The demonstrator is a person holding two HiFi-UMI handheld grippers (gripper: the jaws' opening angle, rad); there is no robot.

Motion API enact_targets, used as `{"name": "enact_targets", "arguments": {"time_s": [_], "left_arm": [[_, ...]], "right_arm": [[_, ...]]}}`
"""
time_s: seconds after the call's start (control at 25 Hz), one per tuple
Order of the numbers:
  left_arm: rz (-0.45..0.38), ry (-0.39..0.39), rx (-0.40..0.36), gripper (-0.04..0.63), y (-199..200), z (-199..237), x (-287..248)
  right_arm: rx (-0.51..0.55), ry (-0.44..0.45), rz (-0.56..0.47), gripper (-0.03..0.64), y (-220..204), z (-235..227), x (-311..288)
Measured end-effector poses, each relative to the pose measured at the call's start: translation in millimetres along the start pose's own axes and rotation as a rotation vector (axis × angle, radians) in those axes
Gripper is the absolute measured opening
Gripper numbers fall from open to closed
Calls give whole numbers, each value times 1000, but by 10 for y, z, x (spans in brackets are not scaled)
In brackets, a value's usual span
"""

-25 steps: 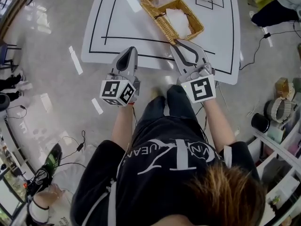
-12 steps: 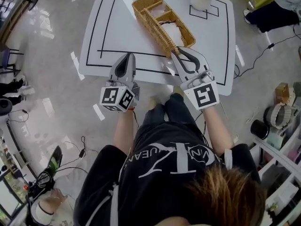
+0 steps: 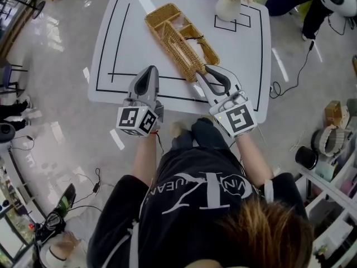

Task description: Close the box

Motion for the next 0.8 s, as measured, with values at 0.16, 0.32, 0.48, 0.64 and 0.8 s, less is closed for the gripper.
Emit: {"name": "enact_targets", "arguments": {"time_s": [0.16, 0.32, 0.48, 0.64, 0.8], "left_arm": [[8, 13, 7, 11, -9, -15, -62], [13, 10, 1, 11, -23, -20, -119], [20, 11, -5, 11, -35, -39, -163], [28, 16, -6, 11, -43, -56, -195], [33, 18, -10, 11, -44, -49, -217]], "right_arm": [[-79, 5, -2, 79, -67, -119, 19], [-115, 5, 5, 88, -123, -220, 26], [-173, 12, 5, 92, -190, -290, 29], [-237, 13, 8, 97, -265, -376, 40], [-313, 17, 10, 101, -341, -456, 28]]}}
Point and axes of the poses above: the fingertips, and each gripper's own axes: x backward along the fingers, z to its left, y out of its top, the point moved 1 cm from there along x, backward along the fingers, and after that the axes turned 7 degrees about z, right-handed, at the moved point
